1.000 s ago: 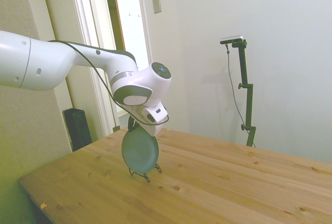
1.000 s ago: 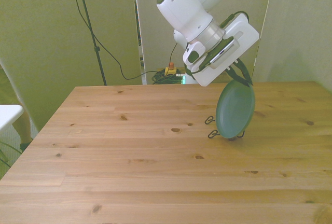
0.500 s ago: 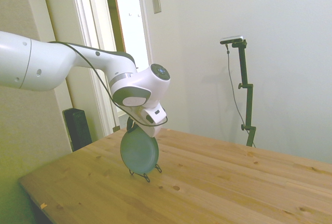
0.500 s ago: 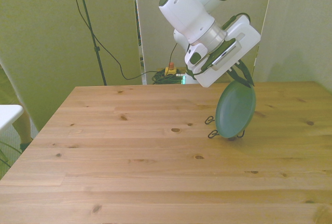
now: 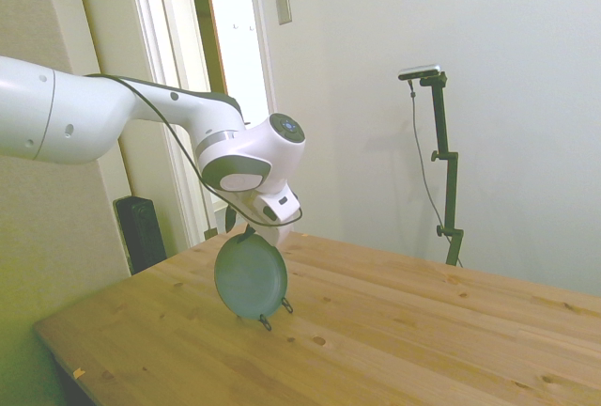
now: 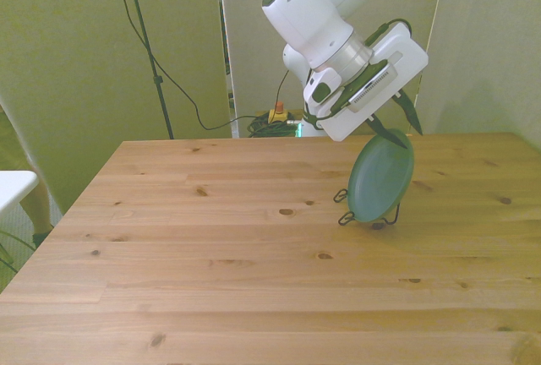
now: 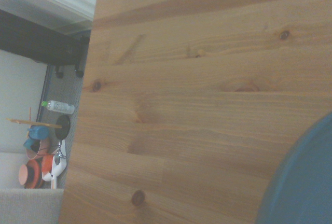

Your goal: Load the plate

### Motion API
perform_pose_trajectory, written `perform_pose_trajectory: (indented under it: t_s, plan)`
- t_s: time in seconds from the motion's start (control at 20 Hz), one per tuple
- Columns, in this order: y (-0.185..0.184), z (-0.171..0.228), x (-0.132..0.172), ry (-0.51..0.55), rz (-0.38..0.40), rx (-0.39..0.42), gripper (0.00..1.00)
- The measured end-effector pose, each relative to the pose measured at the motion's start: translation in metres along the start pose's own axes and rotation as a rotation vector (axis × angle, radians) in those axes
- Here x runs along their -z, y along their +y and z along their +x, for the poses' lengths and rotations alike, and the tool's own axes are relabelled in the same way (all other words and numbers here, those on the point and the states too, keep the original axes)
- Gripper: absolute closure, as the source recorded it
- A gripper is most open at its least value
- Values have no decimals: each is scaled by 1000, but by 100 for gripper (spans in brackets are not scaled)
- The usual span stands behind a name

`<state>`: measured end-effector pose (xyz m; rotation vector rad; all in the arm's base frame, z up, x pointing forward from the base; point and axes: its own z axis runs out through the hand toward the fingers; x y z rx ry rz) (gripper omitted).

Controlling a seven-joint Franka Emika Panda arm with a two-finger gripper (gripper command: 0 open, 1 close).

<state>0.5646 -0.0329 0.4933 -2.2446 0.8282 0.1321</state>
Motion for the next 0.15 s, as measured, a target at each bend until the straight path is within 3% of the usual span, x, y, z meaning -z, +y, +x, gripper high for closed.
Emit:
perform_pose_trajectory:
  t_s: [0.15]
  plan:
    - [-13, -20, 32, 48, 15, 24, 0]
